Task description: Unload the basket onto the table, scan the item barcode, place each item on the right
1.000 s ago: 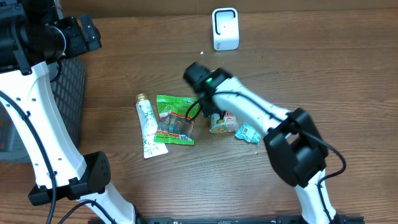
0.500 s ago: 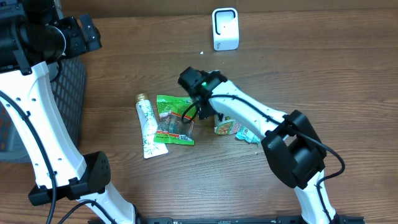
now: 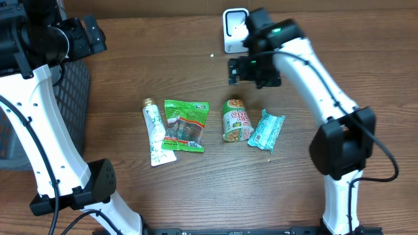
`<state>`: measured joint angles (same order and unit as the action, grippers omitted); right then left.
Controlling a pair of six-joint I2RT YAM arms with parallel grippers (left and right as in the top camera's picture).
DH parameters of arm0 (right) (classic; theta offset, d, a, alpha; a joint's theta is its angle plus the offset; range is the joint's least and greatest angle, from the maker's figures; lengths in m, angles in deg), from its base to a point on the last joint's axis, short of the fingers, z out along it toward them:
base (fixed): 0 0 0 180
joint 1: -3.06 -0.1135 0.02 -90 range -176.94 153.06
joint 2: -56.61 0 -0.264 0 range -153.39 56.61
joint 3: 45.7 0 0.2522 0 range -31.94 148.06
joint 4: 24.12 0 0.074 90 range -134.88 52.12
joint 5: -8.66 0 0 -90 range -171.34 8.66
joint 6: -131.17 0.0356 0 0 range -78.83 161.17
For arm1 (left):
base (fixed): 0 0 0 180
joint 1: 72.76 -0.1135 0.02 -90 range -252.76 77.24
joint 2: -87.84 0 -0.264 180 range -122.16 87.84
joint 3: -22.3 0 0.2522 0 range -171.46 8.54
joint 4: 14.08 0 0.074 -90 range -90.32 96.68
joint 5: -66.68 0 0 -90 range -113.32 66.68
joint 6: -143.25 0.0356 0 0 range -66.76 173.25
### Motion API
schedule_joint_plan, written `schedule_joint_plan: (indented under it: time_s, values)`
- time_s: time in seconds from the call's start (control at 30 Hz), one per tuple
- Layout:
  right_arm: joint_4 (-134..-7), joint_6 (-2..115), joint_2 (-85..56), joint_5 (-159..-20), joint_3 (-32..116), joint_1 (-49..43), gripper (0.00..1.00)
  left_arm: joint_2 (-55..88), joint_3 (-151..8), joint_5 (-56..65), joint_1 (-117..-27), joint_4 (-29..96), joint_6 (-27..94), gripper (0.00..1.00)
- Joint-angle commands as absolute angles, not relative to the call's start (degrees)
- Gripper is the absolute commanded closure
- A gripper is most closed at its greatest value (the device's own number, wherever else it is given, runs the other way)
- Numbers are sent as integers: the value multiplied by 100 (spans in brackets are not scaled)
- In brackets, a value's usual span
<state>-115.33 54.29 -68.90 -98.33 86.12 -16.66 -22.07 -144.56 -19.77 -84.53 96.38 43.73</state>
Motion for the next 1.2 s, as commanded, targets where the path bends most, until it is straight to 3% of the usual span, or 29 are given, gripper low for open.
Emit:
schedule_joint_plan:
  time_s: [0.0, 0.2, 0.63, 0.87, 1.17]
  values:
    - [-11448, 4199, -6770, -11864, 7858, -1321, 0, -2196, -14456, -2041, -8475, 9647, 4294, 0]
    - [-10670, 3938, -6770, -12528, 6710, -1216, 0, -2196, -14456, -2041, -8475, 9647, 4294, 0]
    - [-9811, 4264, -6770, -12792, 5725, -1354, 5, -2198, -14456, -2041, -8464, 9647, 4294, 0]
    - [-9662, 4369, -6768, -12591, 5731, -1461, 29, -2198, -14456, -2041, -8464, 9647, 4294, 0]
    - [-10132, 4961, -6646, -11199, 6380, -1563, 36, -2198, -14456, -2041, -8464, 9647, 4294, 0]
